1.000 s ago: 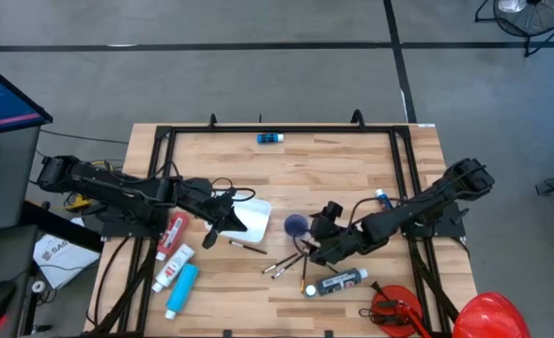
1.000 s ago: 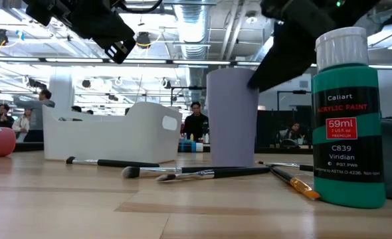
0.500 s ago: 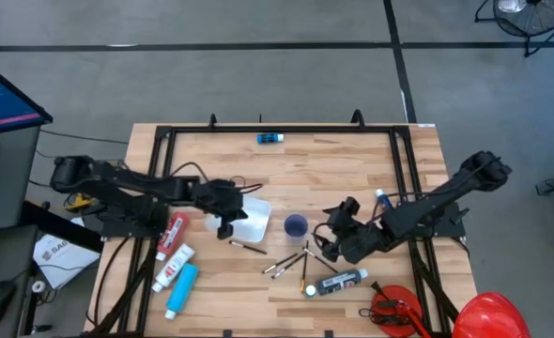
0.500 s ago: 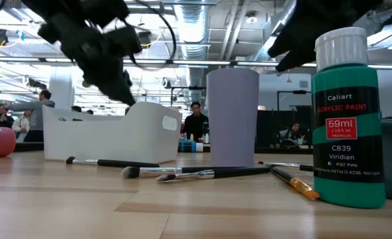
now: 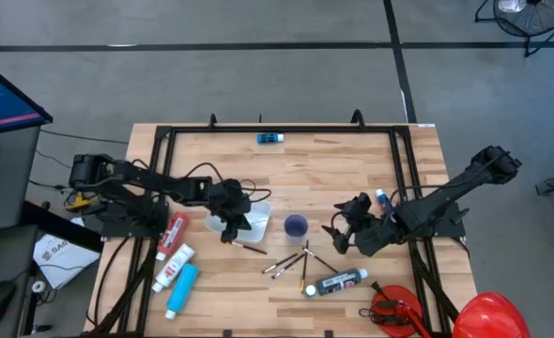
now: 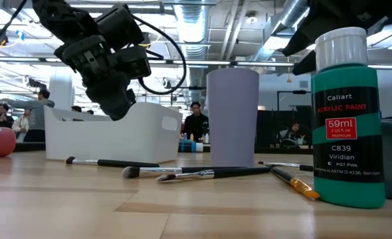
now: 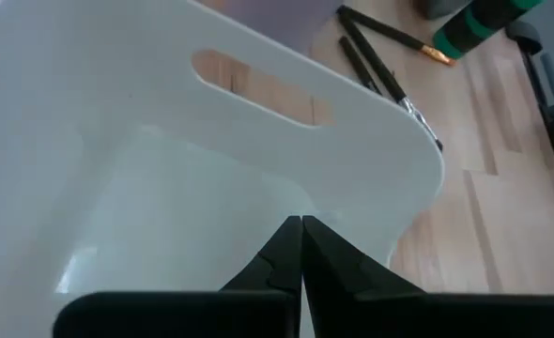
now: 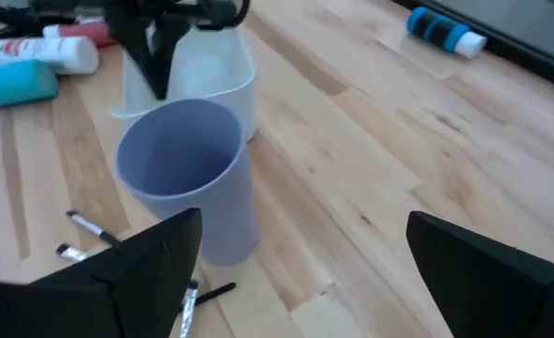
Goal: Pick & Place Paint Supplies
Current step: Adjust the white bin
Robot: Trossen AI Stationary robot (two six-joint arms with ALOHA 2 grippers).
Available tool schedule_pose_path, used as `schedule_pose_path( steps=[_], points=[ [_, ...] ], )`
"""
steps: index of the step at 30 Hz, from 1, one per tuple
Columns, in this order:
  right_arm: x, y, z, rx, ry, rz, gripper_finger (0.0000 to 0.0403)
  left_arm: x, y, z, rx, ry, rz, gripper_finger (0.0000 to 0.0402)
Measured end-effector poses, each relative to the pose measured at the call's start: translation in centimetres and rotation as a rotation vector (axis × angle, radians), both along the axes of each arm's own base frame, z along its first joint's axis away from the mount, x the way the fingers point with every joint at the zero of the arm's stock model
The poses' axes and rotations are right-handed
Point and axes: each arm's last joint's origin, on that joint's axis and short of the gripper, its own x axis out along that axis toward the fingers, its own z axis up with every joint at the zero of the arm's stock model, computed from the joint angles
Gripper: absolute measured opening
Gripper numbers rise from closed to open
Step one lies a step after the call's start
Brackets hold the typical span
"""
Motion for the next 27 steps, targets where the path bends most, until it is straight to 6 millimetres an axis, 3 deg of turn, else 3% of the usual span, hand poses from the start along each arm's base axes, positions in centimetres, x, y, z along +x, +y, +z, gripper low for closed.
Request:
schedule_pose_path(
  steps=[13, 27],
  points=[
    [-0.6, -0.2, 0.1, -0.025, 0.019, -0.003, 0.0367, 3.2, -1.3, 0.4, -0.007, -0.043, -0.061, 0.0002],
    [-0.9, -0.4, -0.1, -0.039, 0.060, -0.013, 0.0367, 4.0, -2.2, 1.2, -0.024, -0.161, -0.110, 0.0002]
  ],
)
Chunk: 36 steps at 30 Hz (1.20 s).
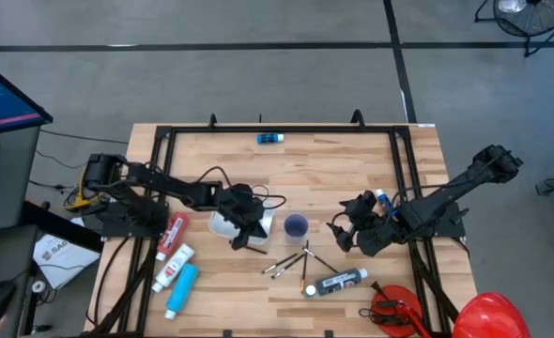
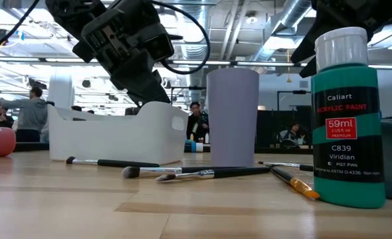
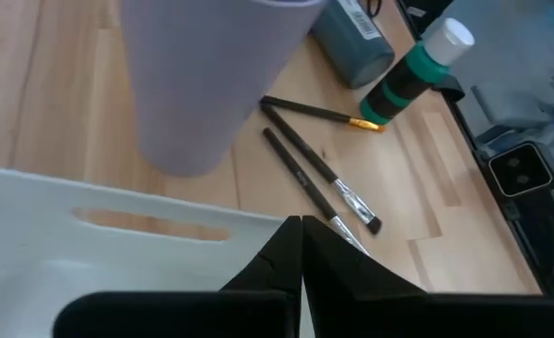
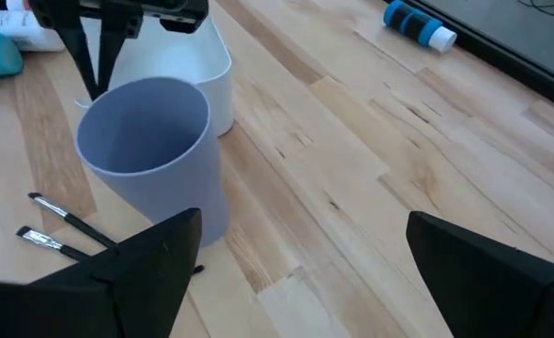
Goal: Pick & Place Paint Supplies
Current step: Adjust the white bin
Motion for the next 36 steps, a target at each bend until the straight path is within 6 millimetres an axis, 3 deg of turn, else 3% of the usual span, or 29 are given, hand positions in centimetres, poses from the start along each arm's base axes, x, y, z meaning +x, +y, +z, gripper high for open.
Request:
schedule_pose_path(
  steps=[18, 25, 36],
  points=[
    [-0.1, -0.1, -0.1, -0.012, 0.020, 0.000, 0.0367, 0.2, 0.0, 0.3, -0.005, -0.032, 0.004, 0.0002],
    [-0.3, -0.2, -0.2, -0.020, 0.040, -0.003, 0.0367, -0.4, 0.3, 1.4, 0.041, -0.035, 0.056, 0.0002],
    [-0.3, -0.2, -0.2, -0.018, 0.037, -0.004, 0.0367, -0.9, 0.3, -1.0, 0.060, 0.146, 0.077, 0.0002]
  ],
)
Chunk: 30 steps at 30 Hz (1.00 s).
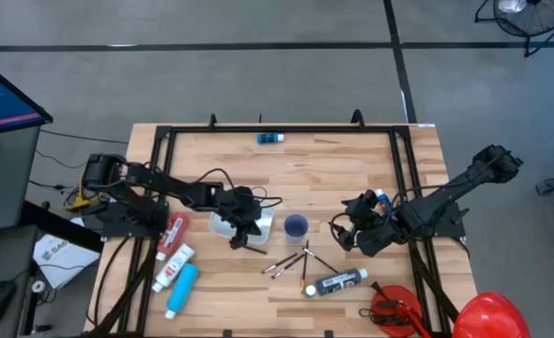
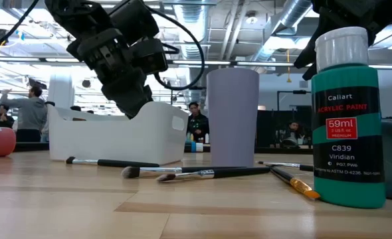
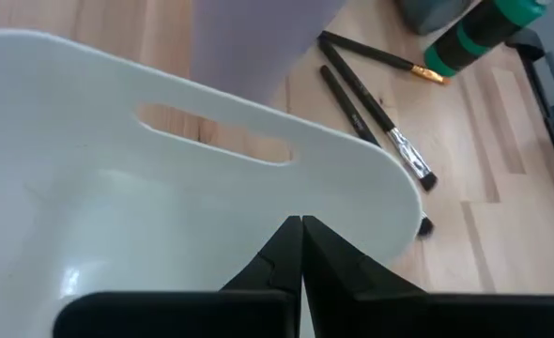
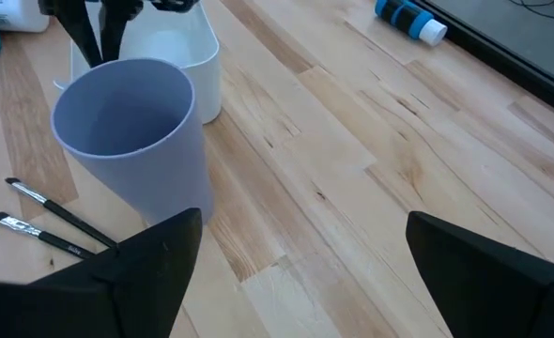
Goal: Pick & Place Paint Supplies
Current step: Adjust the white bin
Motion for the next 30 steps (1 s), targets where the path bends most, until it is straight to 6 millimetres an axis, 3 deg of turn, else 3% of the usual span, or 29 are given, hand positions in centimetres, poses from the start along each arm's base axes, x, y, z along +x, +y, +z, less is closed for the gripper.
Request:
schedule_pose_path(
  steps=[15, 30],
  points=[
    [-0.1, -0.1, -0.1, -0.007, 0.012, 0.000, 0.0367, 1.1, -2.6, 1.8, -0.013, -0.081, -0.078, 0.0002],
    [-0.1, -0.1, -0.1, -0.009, 0.016, 0.000, 0.0367, 1.3, -2.5, 1.9, 0.014, -0.098, -0.053, 0.0002]
  ],
)
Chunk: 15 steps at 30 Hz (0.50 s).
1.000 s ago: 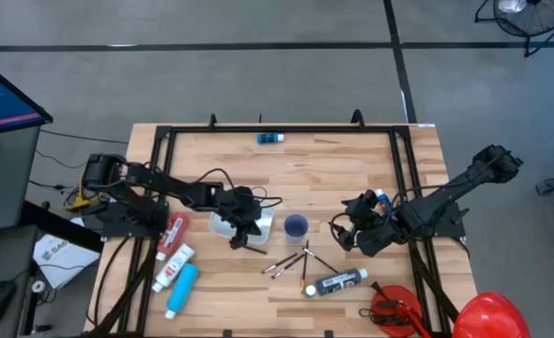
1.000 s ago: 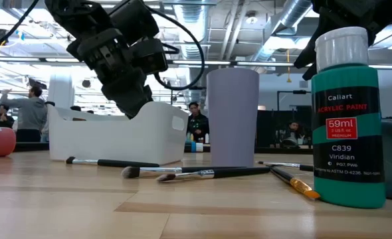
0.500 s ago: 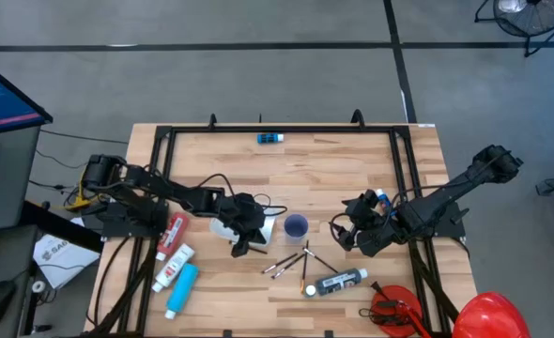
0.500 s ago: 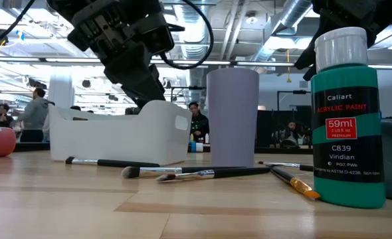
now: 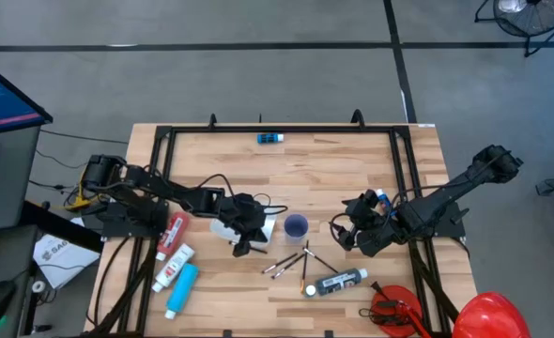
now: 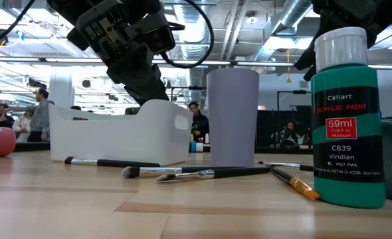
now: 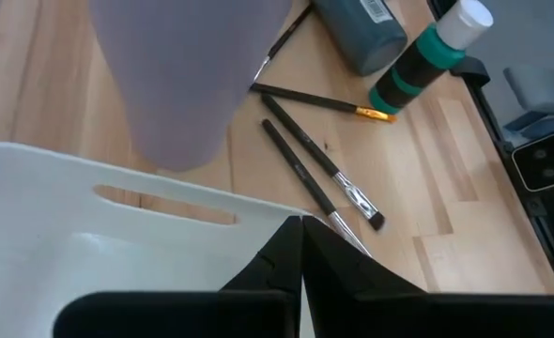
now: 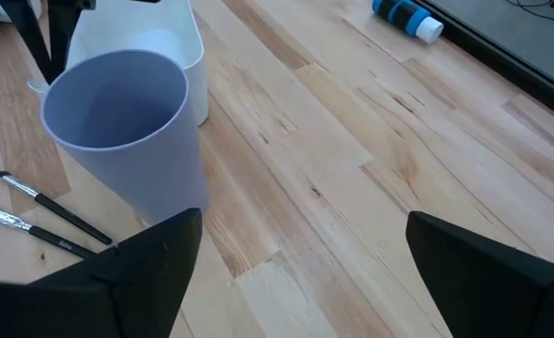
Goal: Pick & Place Paint Supplies
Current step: Adjust the white bin
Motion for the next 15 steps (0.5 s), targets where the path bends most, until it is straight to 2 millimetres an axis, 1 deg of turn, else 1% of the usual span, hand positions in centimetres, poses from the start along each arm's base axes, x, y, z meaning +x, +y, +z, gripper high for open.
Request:
schedule_pose_path(
  steps=[10, 15],
  points=[
    [0.0, 0.0, 0.0, 0.000, 0.000, 0.000, 0.0367, 0.0, 0.1, 0.0, -0.002, 0.005, 0.026, 0.0002],
    [0.0, 0.0, 0.0, -0.003, 0.005, 0.000, 0.0367, -0.1, -0.1, -1.1, -0.025, 0.081, 0.021, 0.0002]
  ],
)
